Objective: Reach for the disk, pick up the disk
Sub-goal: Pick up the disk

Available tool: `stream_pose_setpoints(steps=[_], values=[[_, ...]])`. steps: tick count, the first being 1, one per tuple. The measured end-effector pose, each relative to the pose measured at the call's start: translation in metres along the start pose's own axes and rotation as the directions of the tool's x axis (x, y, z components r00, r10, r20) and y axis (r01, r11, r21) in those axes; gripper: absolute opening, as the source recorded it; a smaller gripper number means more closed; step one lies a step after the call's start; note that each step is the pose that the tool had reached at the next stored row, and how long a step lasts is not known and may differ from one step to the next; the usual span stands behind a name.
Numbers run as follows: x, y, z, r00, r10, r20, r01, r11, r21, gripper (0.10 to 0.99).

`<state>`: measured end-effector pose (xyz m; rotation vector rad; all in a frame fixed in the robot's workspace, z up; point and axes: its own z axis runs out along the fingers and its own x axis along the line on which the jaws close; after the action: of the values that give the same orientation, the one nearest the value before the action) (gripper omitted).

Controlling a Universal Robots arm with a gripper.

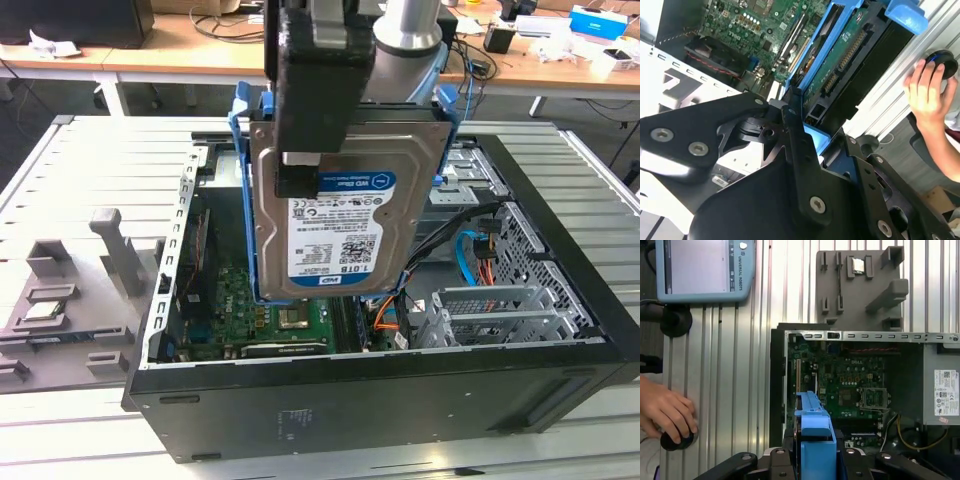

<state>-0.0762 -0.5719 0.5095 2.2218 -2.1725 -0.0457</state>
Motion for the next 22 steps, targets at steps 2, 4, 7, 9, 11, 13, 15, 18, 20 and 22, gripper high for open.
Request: stream_pose_setpoints(steps=[2, 4, 7, 9, 11, 13, 15, 18, 20, 22], values=[[0.0001, -0.0041, -0.0002, 1.0000, 0.000, 0.0001, 0.000, 1.0000, 0.000, 0.369], [0.0002, -0.0094, -0.0004, 1.0000, 0.000, 0.0000, 0.000, 1.0000, 0.000, 0.369], [0.0004, -0.0168, -0.0008, 1.0000, 0.000, 0.0000, 0.000, 1.0000, 0.000, 0.369], [0.0005, -0.0212, -0.0010, 1.0000, 0.000, -0.0001, 0.000, 1.0000, 0.000, 0.369], [0.0007, -0.0283, -0.0013, 1.0000, 0.000, 0.0000, 0.000, 1.0000, 0.000, 0.369], [0.0008, -0.0342, -0.0015, 1.0000, 0.000, 0.0000, 0.000, 1.0000, 0.000, 0.369], [0.0009, -0.0384, -0.0017, 1.0000, 0.000, 0.0001, 0.000, 1.0000, 0.000, 0.369], [0.0011, -0.0493, -0.0022, 1.0000, 0.000, -0.0001, 0.000, 1.0000, 0.000, 0.369], [0.0013, -0.0547, -0.0024, 1.0000, 0.000, 0.0000, 0.000, 1.0000, 0.000, 0.369], [0.0013, -0.0586, -0.0026, 1.0000, 0.000, 0.0000, 0.000, 1.0000, 0.000, 0.369]])
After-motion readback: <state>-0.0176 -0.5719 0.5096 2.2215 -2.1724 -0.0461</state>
